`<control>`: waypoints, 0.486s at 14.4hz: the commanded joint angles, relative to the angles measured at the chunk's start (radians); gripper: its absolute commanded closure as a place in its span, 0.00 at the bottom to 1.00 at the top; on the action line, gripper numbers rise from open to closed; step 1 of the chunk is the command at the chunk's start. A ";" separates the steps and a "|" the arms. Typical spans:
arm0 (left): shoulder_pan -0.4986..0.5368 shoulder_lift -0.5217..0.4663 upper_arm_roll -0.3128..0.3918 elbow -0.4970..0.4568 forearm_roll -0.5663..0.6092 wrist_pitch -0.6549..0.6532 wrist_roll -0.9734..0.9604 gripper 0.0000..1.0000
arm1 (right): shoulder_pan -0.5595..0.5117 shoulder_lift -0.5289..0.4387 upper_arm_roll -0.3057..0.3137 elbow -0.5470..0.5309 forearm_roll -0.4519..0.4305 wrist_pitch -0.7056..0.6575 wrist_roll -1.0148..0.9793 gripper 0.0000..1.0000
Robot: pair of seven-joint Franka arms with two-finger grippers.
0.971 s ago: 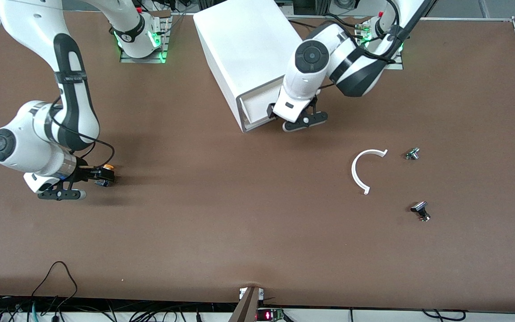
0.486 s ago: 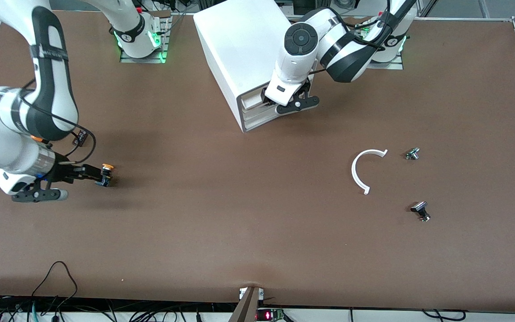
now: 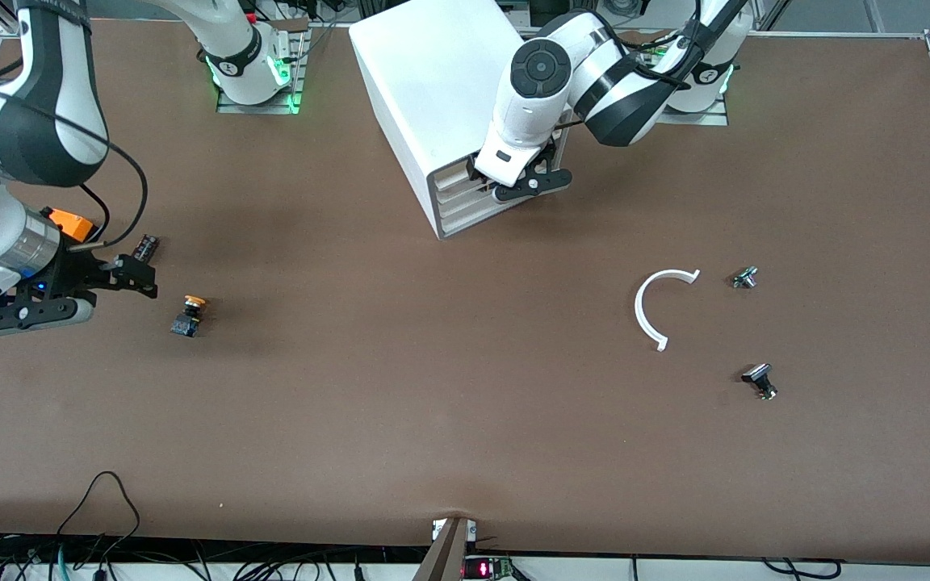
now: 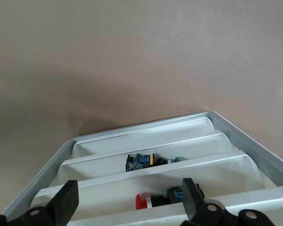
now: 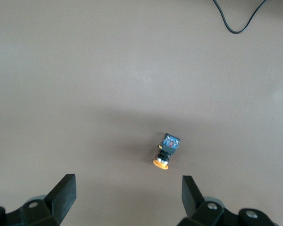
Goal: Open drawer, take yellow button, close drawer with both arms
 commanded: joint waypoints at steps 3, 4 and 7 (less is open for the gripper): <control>0.039 -0.029 -0.006 0.015 -0.030 -0.009 0.060 0.02 | -0.017 -0.020 0.010 0.102 -0.019 -0.160 0.166 0.01; 0.074 -0.029 -0.007 0.035 -0.025 -0.028 0.092 0.02 | -0.041 -0.037 0.045 0.102 -0.019 -0.166 0.180 0.01; 0.172 -0.029 -0.006 0.127 -0.015 -0.136 0.188 0.02 | -0.231 -0.069 0.253 0.100 -0.024 -0.193 0.241 0.01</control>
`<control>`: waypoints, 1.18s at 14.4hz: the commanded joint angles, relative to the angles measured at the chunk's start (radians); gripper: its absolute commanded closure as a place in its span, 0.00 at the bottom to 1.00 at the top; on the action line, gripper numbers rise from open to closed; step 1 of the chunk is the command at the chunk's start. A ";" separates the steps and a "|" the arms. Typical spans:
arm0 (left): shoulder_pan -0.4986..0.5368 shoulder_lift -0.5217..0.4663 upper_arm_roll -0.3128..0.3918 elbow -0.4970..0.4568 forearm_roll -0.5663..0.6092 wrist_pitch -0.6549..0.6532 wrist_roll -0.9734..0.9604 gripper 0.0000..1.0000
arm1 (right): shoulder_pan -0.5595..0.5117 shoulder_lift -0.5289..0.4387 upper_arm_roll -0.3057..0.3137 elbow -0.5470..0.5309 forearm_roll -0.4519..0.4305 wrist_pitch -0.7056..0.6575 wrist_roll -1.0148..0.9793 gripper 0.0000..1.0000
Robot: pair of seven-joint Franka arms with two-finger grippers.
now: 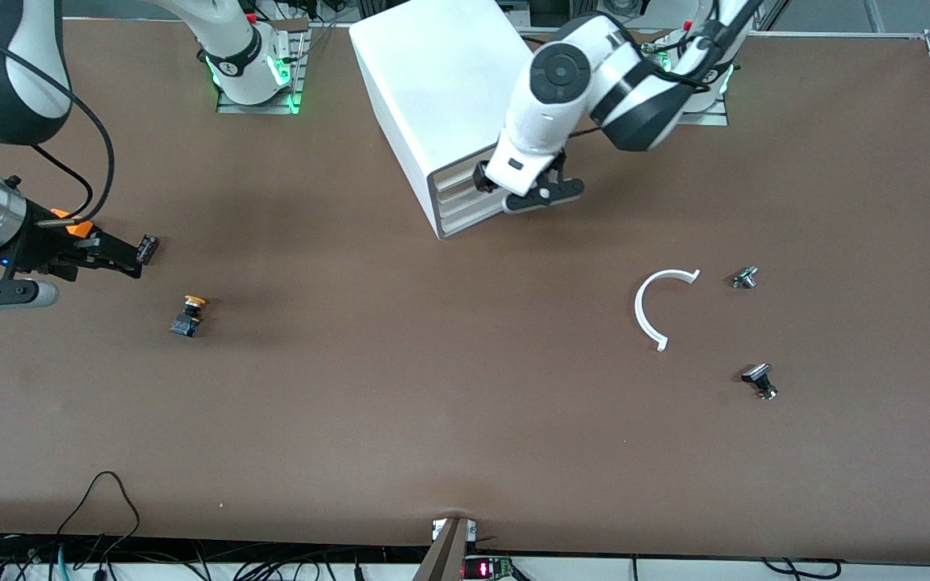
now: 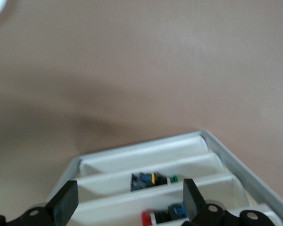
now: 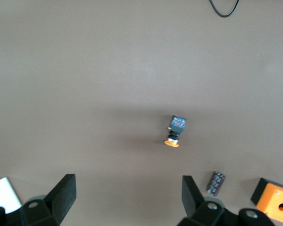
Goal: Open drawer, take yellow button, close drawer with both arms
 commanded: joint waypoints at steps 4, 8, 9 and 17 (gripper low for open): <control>0.203 -0.020 -0.001 0.160 0.000 -0.223 0.264 0.02 | -0.334 -0.081 0.382 -0.005 -0.095 -0.079 0.179 0.01; 0.274 -0.020 -0.004 0.283 0.168 -0.367 0.470 0.02 | -0.414 -0.122 0.467 -0.024 -0.106 -0.088 0.189 0.01; 0.303 -0.020 -0.005 0.308 0.172 -0.386 0.525 0.01 | -0.419 -0.132 0.470 -0.033 -0.106 -0.088 0.189 0.01; 0.075 -0.173 0.515 0.288 -0.008 -0.409 1.012 0.01 | -0.460 -0.205 0.555 -0.129 -0.155 -0.082 0.270 0.00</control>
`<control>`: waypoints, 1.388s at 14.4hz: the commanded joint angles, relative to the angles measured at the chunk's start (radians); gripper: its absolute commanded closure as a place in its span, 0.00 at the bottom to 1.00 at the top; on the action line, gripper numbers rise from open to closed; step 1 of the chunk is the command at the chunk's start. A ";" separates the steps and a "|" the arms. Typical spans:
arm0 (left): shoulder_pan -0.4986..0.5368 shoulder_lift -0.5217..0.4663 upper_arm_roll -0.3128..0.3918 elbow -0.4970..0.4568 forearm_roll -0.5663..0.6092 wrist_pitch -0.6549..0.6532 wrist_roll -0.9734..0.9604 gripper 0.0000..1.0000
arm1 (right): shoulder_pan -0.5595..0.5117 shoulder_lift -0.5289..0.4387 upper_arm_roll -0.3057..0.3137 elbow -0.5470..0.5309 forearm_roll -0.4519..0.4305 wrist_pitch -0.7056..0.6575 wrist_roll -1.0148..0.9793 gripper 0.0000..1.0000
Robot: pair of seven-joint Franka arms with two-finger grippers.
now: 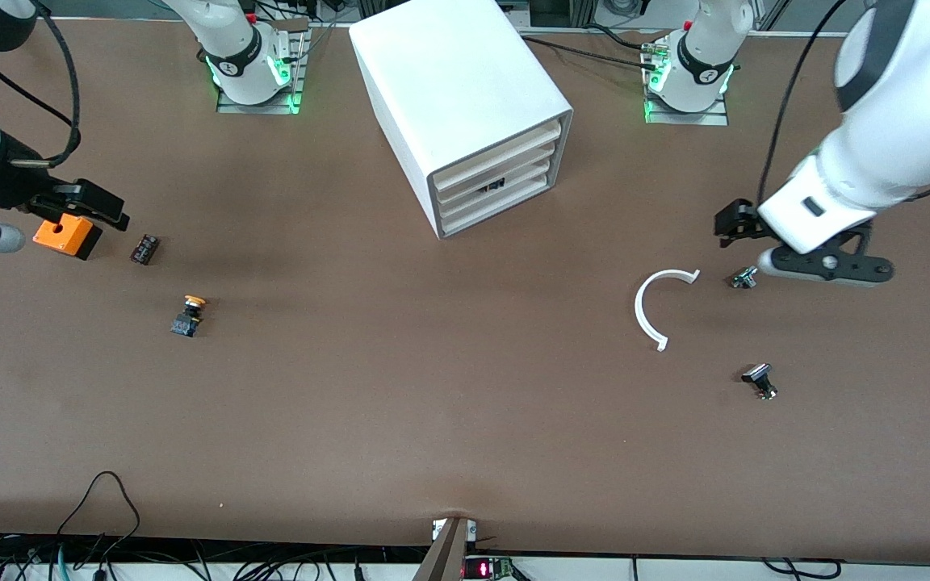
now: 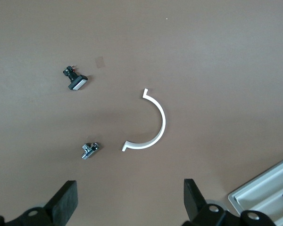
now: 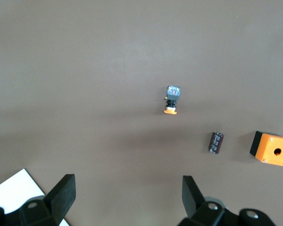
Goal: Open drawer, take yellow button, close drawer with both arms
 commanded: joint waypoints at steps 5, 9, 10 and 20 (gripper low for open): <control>-0.155 -0.196 0.293 -0.221 -0.087 0.119 0.145 0.01 | -0.045 -0.074 0.026 -0.107 -0.018 0.027 -0.066 0.01; -0.203 -0.236 0.379 -0.243 -0.082 0.112 0.103 0.01 | -0.041 -0.074 0.027 -0.092 -0.019 0.024 -0.067 0.00; -0.200 -0.231 0.381 -0.237 -0.082 0.108 0.108 0.01 | -0.039 -0.072 0.026 -0.085 -0.019 0.025 -0.058 0.01; -0.193 -0.214 0.372 -0.211 -0.083 0.073 0.108 0.01 | -0.035 -0.066 0.026 -0.056 -0.009 0.024 -0.045 0.00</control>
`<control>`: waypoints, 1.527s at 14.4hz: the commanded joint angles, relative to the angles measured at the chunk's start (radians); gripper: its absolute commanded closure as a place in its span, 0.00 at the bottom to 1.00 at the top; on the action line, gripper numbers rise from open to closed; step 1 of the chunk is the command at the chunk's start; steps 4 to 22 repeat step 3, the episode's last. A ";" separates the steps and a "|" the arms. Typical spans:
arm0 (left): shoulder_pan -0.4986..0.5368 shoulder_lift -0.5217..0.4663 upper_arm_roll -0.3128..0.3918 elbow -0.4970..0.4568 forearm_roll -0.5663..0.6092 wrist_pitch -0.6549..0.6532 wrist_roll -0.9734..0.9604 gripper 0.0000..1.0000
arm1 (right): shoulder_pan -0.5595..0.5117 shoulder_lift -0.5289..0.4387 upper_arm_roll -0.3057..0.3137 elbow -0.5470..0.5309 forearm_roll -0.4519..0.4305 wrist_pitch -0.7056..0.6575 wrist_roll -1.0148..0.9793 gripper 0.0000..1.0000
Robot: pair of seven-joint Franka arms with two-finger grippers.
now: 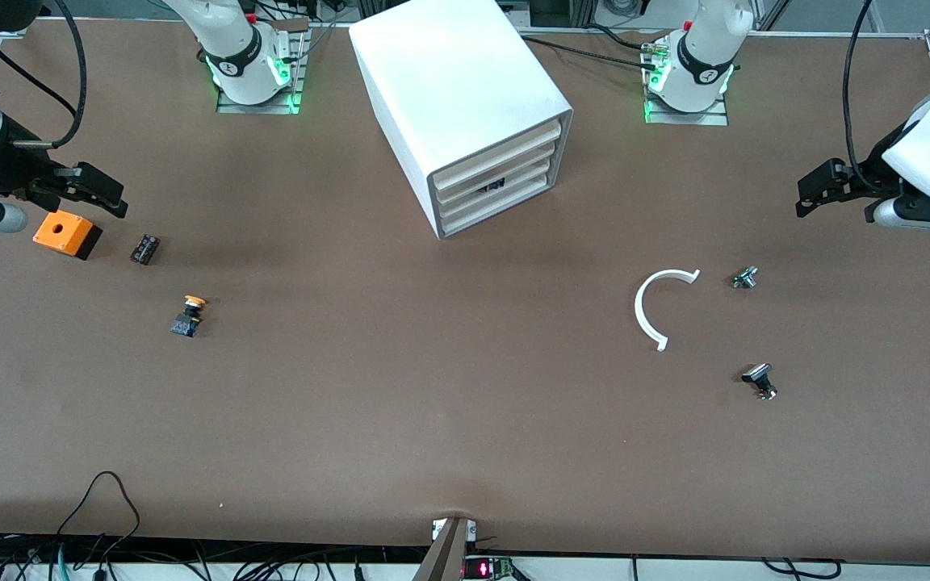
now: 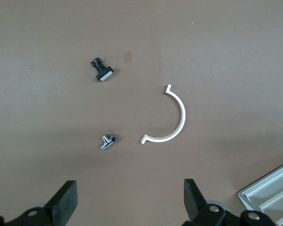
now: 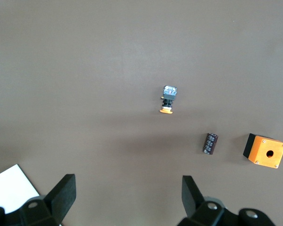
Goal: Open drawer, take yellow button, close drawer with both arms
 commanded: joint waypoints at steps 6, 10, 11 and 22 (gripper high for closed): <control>-0.013 -0.007 0.006 0.000 -0.001 -0.013 -0.005 0.01 | -0.010 -0.003 0.013 0.006 -0.003 0.001 0.010 0.01; -0.013 -0.007 0.006 0.000 -0.001 -0.013 -0.005 0.01 | -0.010 -0.003 0.013 0.006 -0.003 0.001 0.010 0.01; -0.013 -0.007 0.006 0.000 -0.001 -0.013 -0.005 0.01 | -0.010 -0.003 0.013 0.006 -0.003 0.001 0.010 0.01; -0.013 -0.007 0.006 0.000 -0.001 -0.013 -0.005 0.01 | -0.010 -0.003 0.013 0.006 -0.003 0.001 0.010 0.01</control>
